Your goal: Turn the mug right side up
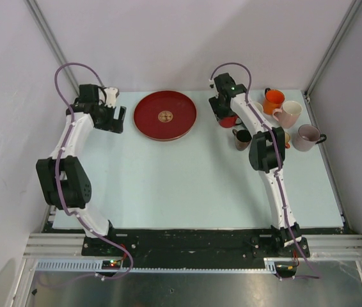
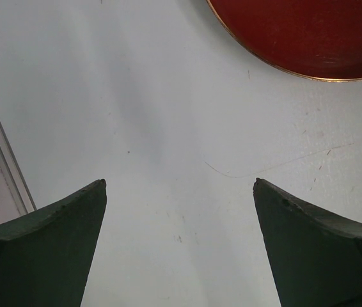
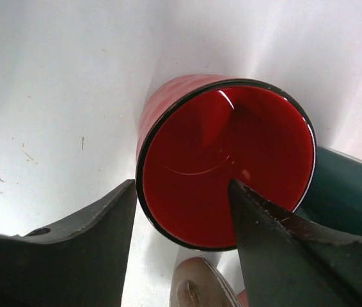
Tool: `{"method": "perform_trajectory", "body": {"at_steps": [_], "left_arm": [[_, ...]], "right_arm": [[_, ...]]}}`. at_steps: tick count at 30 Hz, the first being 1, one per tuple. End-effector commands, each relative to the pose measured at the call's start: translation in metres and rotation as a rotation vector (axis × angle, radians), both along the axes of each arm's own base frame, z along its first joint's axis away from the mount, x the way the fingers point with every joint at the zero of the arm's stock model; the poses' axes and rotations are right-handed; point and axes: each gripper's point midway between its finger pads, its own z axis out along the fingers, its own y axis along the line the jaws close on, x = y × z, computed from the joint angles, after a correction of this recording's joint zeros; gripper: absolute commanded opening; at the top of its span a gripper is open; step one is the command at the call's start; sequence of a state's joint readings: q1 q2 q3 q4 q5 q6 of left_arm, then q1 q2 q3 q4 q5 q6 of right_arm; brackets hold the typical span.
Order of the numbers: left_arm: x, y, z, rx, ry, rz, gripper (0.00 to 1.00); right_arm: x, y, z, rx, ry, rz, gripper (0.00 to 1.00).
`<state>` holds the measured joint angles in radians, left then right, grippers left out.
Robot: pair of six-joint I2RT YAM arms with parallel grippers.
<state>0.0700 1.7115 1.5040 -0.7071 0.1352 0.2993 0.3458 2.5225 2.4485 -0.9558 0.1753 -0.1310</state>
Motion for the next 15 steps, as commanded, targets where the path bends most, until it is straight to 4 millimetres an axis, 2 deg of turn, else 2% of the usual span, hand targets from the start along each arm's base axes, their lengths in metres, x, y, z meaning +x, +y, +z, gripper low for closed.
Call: {"method": "perform_trajectory", "body": {"at_steps": [1, 4, 5, 6, 9, 10, 11, 12, 13, 14, 15], "left_arm": [[-0.003, 0.001, 0.034, 0.020, -0.093, -0.030, 1.00], [-0.006, 0.001, 0.038, 0.020, -0.101, -0.024, 1.00], [-0.007, 0.002, 0.039, 0.022, -0.104, -0.018, 1.00], [-0.009, 0.002, 0.040, 0.021, -0.106, -0.011, 1.00], [-0.021, 0.002, 0.046, 0.023, -0.121, -0.002, 1.00], [-0.024, 0.003, 0.048, 0.028, -0.128, 0.005, 1.00], [-0.028, 0.005, 0.051, 0.029, -0.141, 0.023, 1.00], [-0.032, 0.007, 0.054, 0.037, -0.155, 0.042, 1.00], [-0.037, 0.009, 0.057, 0.038, -0.182, 0.066, 1.00], [-0.041, 0.011, 0.058, 0.044, -0.203, 0.090, 1.00], [-0.047, 0.013, 0.063, 0.044, -0.245, 0.115, 1.00]], "right_arm": [[0.007, 0.004, 0.084, -0.006, -0.174, 0.025, 0.69], [0.000, 0.002, 0.108, -0.055, -0.213, 0.034, 0.83], [-0.003, 0.000, 0.119, -0.069, -0.231, 0.031, 0.91], [-0.008, -0.003, 0.133, -0.077, -0.250, 0.021, 0.95], [-0.025, -0.009, 0.165, -0.053, -0.289, -0.009, 0.99], [-0.033, -0.010, 0.183, -0.030, -0.320, -0.015, 0.99], [-0.041, -0.011, 0.187, -0.012, -0.319, -0.015, 0.99], [-0.052, -0.012, 0.207, 0.022, -0.355, -0.015, 0.99], [-0.062, -0.012, 0.206, 0.046, -0.347, -0.010, 0.99], [-0.074, -0.015, 0.224, 0.090, -0.391, -0.010, 0.99], [-0.082, -0.016, 0.223, 0.137, -0.405, -0.014, 0.99]]}}
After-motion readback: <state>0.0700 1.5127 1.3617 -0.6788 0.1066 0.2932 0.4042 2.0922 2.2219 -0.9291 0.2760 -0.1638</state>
